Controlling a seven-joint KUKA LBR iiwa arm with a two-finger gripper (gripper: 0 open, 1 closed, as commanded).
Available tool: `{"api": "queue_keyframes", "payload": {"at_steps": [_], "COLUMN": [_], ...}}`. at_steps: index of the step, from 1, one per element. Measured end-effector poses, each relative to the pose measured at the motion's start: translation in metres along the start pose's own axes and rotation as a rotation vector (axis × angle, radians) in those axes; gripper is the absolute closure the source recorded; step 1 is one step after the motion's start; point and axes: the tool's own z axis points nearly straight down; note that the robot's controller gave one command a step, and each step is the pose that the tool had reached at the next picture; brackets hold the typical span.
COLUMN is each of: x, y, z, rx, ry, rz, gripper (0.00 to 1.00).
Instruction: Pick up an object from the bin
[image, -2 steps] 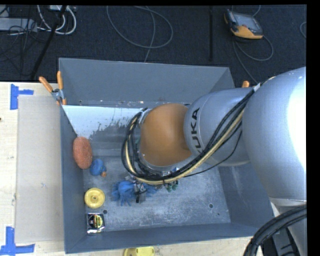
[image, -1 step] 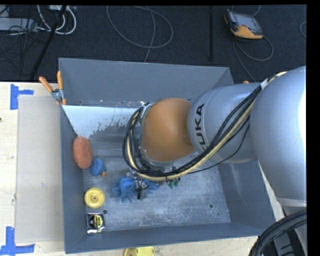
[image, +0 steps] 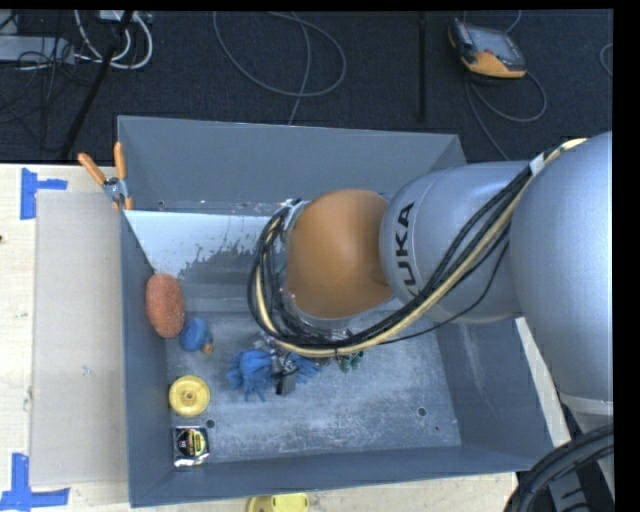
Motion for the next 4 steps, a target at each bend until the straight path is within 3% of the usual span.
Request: {"api": "queue_keyframes", "payload": {"at_steps": [1,2,3,4], "x": [0.000,0.002,0.003,0.001], "y": [0.000,0.001,0.001,0.001], "z": [-0.006,-0.013,-0.035,-0.054], "rx": [0.000,-0.002,-0.003,-0.001], "ry": [-0.001,0.009,0.012,0.003], "rz": [0.001,0.002,0.003,0.005], "gripper": [1.00,1.00,1.00,1.00]}}
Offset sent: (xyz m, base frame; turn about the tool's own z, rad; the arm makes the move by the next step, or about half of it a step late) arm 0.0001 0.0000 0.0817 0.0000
